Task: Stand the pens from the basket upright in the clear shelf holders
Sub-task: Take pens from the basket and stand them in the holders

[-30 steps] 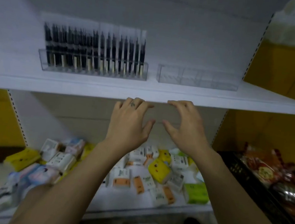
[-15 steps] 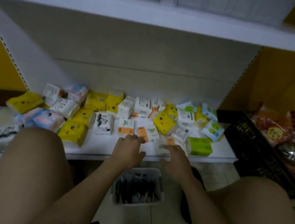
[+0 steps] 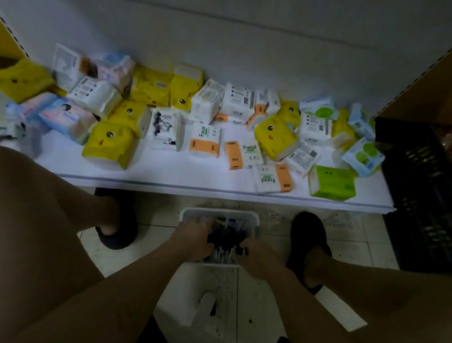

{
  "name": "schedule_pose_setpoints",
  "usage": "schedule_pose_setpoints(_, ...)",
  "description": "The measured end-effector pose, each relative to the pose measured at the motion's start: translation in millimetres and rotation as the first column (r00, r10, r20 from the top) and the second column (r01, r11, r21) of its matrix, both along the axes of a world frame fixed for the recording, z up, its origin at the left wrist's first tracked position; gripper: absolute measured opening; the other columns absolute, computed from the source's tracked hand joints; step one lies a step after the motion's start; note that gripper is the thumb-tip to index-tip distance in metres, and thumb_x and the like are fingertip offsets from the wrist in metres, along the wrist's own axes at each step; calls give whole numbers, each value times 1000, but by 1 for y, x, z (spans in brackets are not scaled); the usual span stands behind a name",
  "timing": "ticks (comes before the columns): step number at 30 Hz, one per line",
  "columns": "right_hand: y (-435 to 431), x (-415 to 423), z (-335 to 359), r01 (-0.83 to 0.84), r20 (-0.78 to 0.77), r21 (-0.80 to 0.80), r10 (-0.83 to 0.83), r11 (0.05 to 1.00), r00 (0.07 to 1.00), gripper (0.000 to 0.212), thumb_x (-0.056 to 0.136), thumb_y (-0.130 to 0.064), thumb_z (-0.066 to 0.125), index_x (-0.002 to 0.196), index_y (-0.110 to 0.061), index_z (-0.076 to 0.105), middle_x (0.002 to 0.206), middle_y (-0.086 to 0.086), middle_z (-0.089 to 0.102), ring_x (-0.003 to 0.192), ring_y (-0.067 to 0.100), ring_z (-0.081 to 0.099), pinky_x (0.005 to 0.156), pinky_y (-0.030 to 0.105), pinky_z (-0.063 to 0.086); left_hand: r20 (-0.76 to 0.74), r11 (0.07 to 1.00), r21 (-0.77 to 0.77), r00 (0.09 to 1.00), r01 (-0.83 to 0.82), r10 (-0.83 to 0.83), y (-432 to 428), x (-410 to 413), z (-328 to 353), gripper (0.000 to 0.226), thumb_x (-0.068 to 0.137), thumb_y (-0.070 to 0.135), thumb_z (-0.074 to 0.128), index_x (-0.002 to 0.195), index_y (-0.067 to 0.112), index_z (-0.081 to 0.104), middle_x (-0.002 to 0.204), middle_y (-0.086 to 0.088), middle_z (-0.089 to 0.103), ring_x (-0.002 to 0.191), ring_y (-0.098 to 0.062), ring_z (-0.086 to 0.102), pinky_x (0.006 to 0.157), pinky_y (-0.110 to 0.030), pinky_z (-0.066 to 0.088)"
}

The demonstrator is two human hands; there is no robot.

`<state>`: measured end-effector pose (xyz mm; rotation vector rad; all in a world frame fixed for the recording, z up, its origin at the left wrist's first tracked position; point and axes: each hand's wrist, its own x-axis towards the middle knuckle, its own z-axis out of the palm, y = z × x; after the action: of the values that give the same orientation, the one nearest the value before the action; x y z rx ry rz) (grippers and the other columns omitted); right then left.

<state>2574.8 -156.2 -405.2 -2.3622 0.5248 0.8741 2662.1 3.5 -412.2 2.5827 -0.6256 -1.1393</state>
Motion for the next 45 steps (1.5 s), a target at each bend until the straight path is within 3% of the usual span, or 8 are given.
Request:
schedule_pose_setpoints(5, -7, 9, -28, 90, -72, 22, -88, 996, 993, 41, 99, -22, 49, 125, 9, 53, 123, 28, 56, 109, 39, 58, 88, 41, 49, -196, 986, 17, 967, -164, 164, -2, 15, -33, 29, 93, 29, 55, 102, 3, 64, 108, -16, 64, 101, -28, 60, 80, -28, 46)
schedule_pose_setpoints(9, -9, 21, -51, 171, -119, 79, -161, 982, 980, 19, 94, -11, 50, 82, 2, 56, 82, 22, 51, 70, 27, 47, 64, 32, 39, -234, 966, 27, 938, -256, 255, -8, 20, -68, 20, 91, 25, 56, 78, 11, 60, 100, -15, 65, 105, -31, 60, 102, -42, 42)
schedule_pose_setpoints(16, -18, 28, -79, 222, -203, 109, -197, 969, 959, 41, 93, -16, 52, 55, -11, 37, 55, 6, 31, 50, 18, 30, 49, 27, 24, -345, 960, 47, 898, -276, 275, -17, 3, -104, 68, 78, 45, 55, 132, 4, 50, 129, -21, 54, 115, -37, 52, 94, -42, 51)
schedule_pose_setpoints(24, -28, 21, -92, 375, -204, 161, -341, 913, 918, 24, 95, -21, 54, 111, -7, 64, 96, 7, 56, 83, 20, 51, 54, 20, 36, -302, 897, 214, 847, -388, 438, -24, 16, -130, 44, 90, 11, 58, 130, -6, 48, 135, -22, 50, 123, -37, 50, 102, -38, 43)
schedule_pose_setpoints(29, -25, 24, -104, 399, -209, 162, -364, 902, 908, 32, 96, -19, 51, 122, 0, 60, 119, 17, 59, 107, 31, 58, 74, 25, 43, -314, 890, 146, 832, -433, 456, -17, 17, -136, 19, 89, 4, 54, 103, -7, 61, 101, -20, 59, 86, -29, 58, 63, -26, 47)
schedule_pose_setpoints(35, -20, 28, -124, 427, -260, 197, -372, 883, 891, 36, 91, -13, 57, 58, -13, 43, 65, 5, 42, 78, 23, 50, 69, 27, 41, -155, 794, -22, 786, -608, 598, -17, -3, -116, 26, 87, 9, 61, 61, 9, 60, 66, -13, 60, 60, -21, 54, 60, -27, 46)
schedule_pose_setpoints(40, -17, 32, -129, 359, -290, 147, -307, 922, 907, 37, 92, -17, 55, 60, -15, 37, 68, 4, 41, 78, 22, 49, 61, 25, 40, -327, 699, -46, 672, -714, 665, -20, -8, -99, 7, 88, -1, 58, 91, 6, 57, 87, -22, 66, 64, -23, 64, 62, -37, 59)
schedule_pose_setpoints(45, -19, 36, -130, 335, -346, 86, -287, 938, 893, 37, 95, -17, 49, 60, -12, 38, 66, 6, 41, 64, 20, 45, 47, 24, 31, -504, 681, -53, 609, -730, 613, -26, 1, -83, 40, 90, -5, 51, 123, 13, 35, 98, -18, 60, 65, -19, 59, 51, -25, 52)
